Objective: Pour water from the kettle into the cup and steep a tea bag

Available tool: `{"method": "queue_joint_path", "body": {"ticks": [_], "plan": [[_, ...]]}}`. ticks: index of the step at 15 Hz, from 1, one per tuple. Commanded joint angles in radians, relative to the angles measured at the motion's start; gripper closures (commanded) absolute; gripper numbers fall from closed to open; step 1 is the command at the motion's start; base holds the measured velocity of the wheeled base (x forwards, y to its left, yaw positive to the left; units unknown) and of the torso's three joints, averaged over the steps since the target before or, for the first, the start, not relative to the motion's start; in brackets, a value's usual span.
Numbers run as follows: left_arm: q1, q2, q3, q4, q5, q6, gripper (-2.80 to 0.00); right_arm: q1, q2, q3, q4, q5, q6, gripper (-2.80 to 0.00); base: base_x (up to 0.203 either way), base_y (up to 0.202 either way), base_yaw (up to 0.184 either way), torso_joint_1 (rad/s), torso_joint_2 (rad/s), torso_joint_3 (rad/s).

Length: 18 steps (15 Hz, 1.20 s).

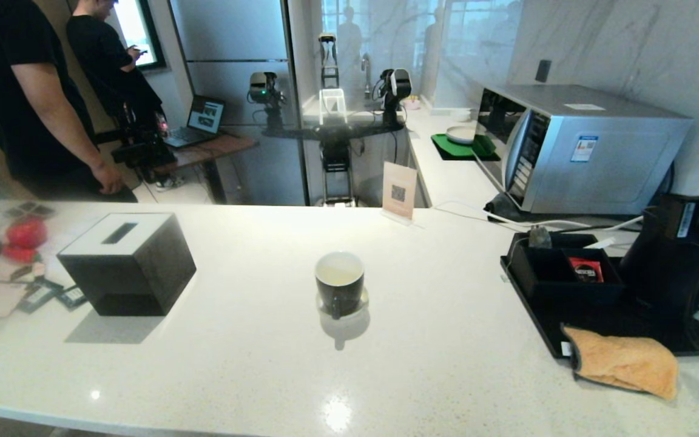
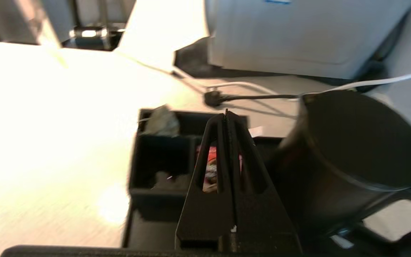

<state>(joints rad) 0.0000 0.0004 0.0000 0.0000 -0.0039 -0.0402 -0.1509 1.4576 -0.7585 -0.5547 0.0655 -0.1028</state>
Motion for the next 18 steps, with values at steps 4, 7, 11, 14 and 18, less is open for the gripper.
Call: {"method": "queue_joint_path", "body": {"ticks": [4, 7, 11, 14, 18], "plan": [[0.0, 0.001, 0.0, 0.0, -0.001, 0.0, 0.0, 0.093, -0.008, 0.024, 0.014, -0.003, -0.004, 0.0, 0.0, 0.0, 0.0, 0.0, 0.0, 0.0], [0.0, 0.001, 0.0, 0.0, -0.001, 0.0, 0.0, 0.118, 0.019, 0.024, 0.013, -0.003, -0.005, 0.0, 0.0, 0.0, 0.0, 0.0, 0.0, 0.0], [0.0, 0.001, 0.0, 0.0, -0.001, -0.001, 0.0, 0.119, 0.033, 0.056, 0.002, -0.003, -0.005, 0.0, 0.0, 0.0, 0.0, 0.0, 0.0, 0.0], [0.0, 0.001, 0.0, 0.0, -0.001, -0.001, 0.0, 0.12, 0.038, 0.064, 0.002, -0.003, -0.005, -2.8, 0.0, 0.0, 0.0, 0.0, 0.0, 0.0], [0.0, 0.001, 0.0, 0.0, -0.001, 0.0, 0.0, 0.119, 0.064, 0.056, -0.001, -0.003, -0.005, -2.8, 0.0, 0.0, 0.0, 0.0, 0.0, 0.0]]}}
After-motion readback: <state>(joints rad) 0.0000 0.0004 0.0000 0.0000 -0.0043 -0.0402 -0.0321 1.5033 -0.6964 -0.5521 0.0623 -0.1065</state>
